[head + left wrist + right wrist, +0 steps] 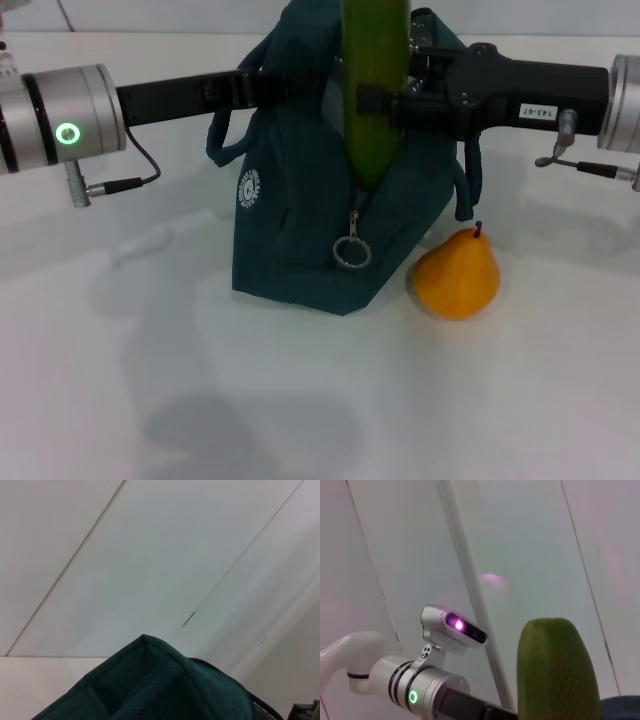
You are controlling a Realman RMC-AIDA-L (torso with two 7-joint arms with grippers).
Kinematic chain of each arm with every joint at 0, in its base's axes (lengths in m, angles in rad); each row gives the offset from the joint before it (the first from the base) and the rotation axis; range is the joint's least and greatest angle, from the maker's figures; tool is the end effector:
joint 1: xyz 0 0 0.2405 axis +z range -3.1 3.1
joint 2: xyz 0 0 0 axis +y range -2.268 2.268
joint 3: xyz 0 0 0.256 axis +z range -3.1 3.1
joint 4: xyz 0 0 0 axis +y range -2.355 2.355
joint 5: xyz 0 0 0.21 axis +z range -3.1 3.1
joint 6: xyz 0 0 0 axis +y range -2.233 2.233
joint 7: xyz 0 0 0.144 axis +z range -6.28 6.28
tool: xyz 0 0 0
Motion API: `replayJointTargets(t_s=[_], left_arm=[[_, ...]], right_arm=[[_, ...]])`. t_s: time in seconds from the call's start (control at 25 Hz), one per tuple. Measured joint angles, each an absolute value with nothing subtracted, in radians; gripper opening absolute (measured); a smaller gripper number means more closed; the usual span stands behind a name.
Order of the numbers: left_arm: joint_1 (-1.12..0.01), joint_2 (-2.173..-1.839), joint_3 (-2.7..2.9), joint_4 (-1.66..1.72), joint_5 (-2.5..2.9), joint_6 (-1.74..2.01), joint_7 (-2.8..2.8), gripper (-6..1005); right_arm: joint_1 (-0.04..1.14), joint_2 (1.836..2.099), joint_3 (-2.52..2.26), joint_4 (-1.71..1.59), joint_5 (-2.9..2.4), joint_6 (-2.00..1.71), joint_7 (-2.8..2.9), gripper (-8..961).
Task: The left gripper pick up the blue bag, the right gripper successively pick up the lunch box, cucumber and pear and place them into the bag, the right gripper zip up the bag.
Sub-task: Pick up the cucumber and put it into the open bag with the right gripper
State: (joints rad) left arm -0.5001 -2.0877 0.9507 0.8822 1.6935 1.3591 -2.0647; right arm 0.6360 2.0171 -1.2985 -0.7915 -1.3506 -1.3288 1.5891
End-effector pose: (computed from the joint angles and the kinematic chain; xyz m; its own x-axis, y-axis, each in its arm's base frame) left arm -0.2095 0.3689 0.0213 0.4302 0.6249 0.6515 0.7812 -0.6194 0.0782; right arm 0.1337 0.3783 -0.0059 0.7181 -0.2306 -0.6566 -0.3379 -0.9404 -0.0392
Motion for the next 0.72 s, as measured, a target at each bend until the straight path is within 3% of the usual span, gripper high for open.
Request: replayJointTargets(t_s=[0.72], left_arm=[[-0.5, -2.089, 0.954, 0.883, 1.694, 1.36, -2.065, 38]], right_arm=[[0.625, 2.018, -1.298, -0.788, -1.358, -1.318, 1.576, 719]])
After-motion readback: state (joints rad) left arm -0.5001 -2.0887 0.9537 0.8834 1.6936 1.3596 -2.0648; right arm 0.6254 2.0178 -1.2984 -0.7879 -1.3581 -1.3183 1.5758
